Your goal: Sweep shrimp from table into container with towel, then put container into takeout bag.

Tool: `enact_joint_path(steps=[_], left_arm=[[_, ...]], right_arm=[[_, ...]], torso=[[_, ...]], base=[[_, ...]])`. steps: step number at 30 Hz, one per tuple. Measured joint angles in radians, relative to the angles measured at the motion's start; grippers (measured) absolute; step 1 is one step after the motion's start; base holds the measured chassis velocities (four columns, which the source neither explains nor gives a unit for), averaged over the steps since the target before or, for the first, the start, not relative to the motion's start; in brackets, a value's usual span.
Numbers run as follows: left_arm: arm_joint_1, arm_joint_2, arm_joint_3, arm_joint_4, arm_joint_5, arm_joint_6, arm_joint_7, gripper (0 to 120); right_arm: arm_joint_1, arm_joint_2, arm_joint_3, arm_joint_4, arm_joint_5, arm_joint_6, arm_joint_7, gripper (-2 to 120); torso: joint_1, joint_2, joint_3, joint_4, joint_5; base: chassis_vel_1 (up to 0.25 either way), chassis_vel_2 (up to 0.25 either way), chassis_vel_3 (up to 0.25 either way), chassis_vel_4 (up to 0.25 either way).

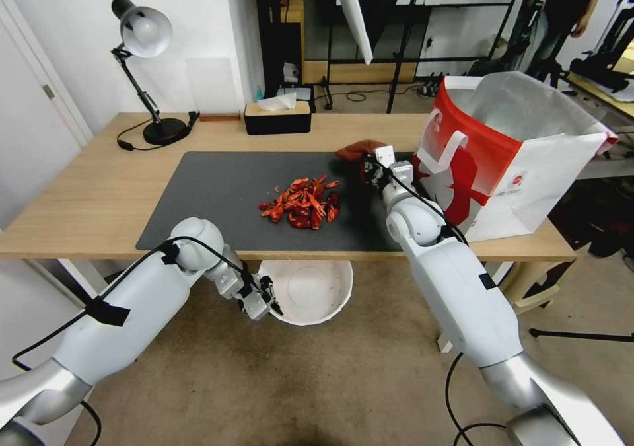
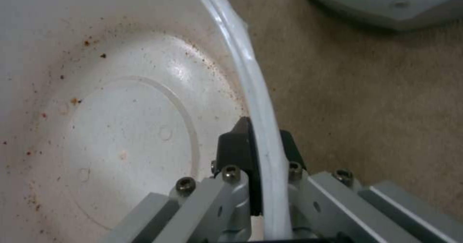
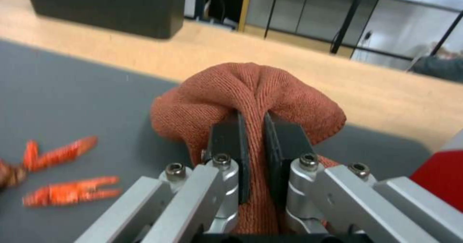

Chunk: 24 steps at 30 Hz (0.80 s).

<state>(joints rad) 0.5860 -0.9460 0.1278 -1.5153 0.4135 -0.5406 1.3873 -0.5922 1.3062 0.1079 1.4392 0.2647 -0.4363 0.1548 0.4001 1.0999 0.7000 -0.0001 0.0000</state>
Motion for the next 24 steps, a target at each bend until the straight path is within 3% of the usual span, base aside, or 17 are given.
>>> enact_joint_path(steps=[9, 24], left_arm=[[-0.016, -0.011, 0.009, 0.024, -0.002, -0.005, 0.006, 0], [-0.019, -0.016, 0.007, 0.031, -0.007, -0.010, 0.006, 0]], right_arm=[[-0.007, -0.003, -0.011, -0.020, 0.006, -0.029, -0.070, 6], [-0.069, -0.049, -0.015, 0.061, 0.021, -0.038, -0.167, 6]], torso=[[0.000, 0.000, 0.000, 0.0003, 0.0000], [0.000, 0.000, 0.000, 0.0001, 0.0000]], base=[[0.000, 0.000, 0.000, 0.000], [0.000, 0.000, 0.000, 0.000]])
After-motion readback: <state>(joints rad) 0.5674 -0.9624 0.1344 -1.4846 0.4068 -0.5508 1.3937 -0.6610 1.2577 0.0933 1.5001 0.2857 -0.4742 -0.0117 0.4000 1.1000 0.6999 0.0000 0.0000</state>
